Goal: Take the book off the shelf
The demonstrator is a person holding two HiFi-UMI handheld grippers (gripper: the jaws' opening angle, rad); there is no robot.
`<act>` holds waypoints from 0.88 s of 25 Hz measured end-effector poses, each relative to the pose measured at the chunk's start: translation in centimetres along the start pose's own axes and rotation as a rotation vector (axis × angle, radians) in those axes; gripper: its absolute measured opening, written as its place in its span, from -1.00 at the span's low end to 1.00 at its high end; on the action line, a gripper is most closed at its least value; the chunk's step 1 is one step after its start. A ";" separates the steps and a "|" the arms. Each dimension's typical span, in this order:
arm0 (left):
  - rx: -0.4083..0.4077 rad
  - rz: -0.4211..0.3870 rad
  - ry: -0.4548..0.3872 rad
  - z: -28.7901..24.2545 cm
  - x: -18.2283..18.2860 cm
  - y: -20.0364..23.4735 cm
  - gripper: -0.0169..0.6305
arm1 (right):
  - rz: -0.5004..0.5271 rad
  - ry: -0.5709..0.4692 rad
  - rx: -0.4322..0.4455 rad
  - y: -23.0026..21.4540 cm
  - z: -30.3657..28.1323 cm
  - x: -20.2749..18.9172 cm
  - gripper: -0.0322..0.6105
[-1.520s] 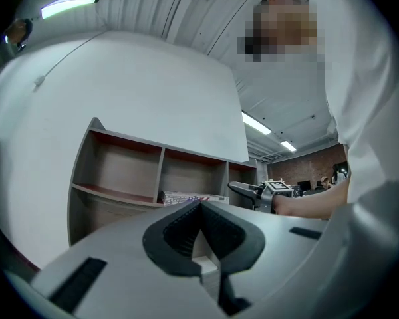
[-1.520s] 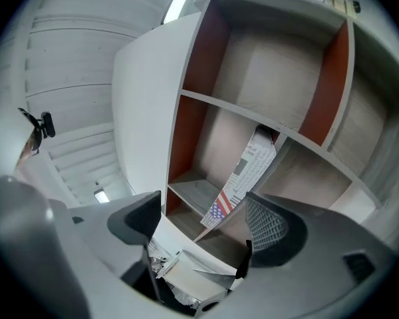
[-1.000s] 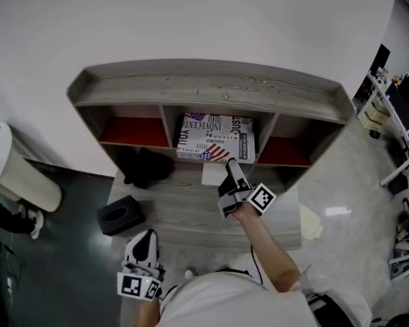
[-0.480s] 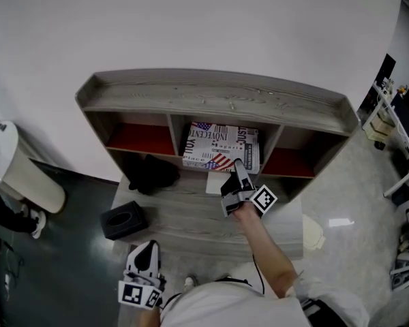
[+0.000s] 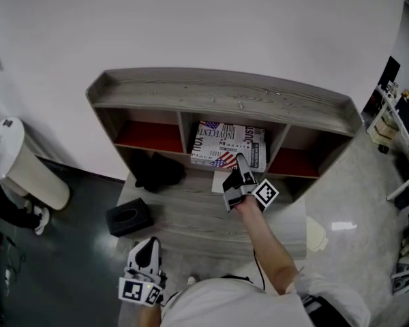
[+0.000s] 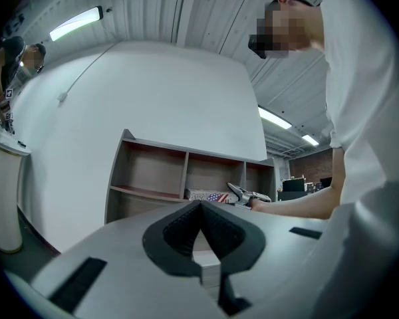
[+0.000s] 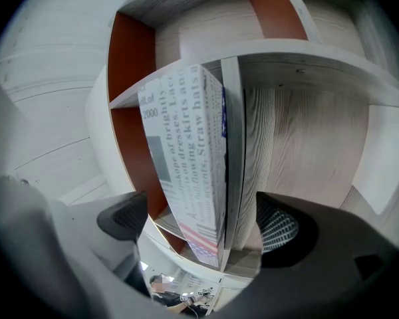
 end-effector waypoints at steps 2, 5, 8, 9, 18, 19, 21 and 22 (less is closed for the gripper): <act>-0.002 0.006 0.000 0.1 -0.1 0.1 -0.90 | -0.005 -0.003 0.004 0.1 0.0 0.0 0.74; -0.007 0.015 0.002 0.2 -0.2 0.3 -0.90 | 0.000 0.003 0.011 0.2 0.1 0.0 0.72; -0.020 0.020 -0.002 0.1 -0.3 0.3 -0.90 | 0.008 0.001 0.011 0.3 0.3 0.1 0.63; -0.025 0.021 -0.002 0.1 -0.3 0.3 -0.90 | 0.010 -0.006 0.012 0.3 0.4 0.2 0.54; -0.043 0.034 0.000 0.4 -0.5 0.6 -0.90 | 0.010 -0.041 -0.008 -0.4 0.7 0.4 0.01; -0.042 0.034 0.000 0.5 -0.5 0.6 -0.90 | 0.012 -0.043 -0.010 -0.4 0.7 0.5 0.01; -0.041 0.034 0.000 0.8 -0.5 0.8 -0.90 | 0.018 -0.049 -0.014 -0.4 0.6 0.6 0.01; -0.041 0.035 0.000 0.8 -0.6 0.8 -0.90 | 0.021 -0.053 -0.019 -0.4 0.5 0.7 0.01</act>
Point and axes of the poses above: the fingertips, and each gripper's own axes: z backward along the fingers, y to its left, x out of its top, the point moved 4 cm from there along z, backward along the fingers, and after that the axes turned 8 degrees about -z, right-handed, at the moved point
